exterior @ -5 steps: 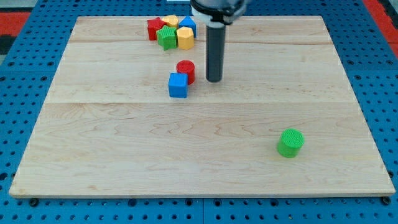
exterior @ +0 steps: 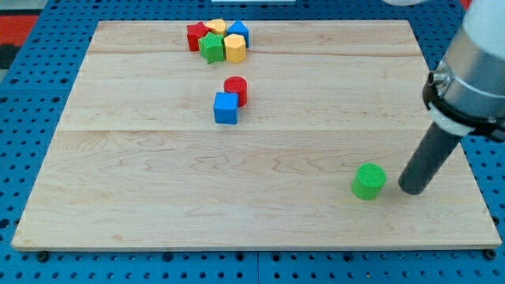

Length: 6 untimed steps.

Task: Move green circle to the bottom of blue cube

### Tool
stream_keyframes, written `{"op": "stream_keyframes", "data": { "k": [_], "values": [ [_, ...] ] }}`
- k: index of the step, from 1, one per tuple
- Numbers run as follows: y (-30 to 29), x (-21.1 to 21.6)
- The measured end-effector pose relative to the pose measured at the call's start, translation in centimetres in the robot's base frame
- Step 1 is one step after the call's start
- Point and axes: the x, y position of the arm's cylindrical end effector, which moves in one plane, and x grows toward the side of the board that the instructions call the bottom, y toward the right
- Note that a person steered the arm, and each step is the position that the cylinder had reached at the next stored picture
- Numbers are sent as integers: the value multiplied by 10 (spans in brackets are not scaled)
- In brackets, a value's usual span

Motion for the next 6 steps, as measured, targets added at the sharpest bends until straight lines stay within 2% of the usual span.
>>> {"op": "stream_keyframes", "data": {
  "k": [3, 6],
  "values": [
    [-151, -26],
    [-218, -90]
  ]
}}
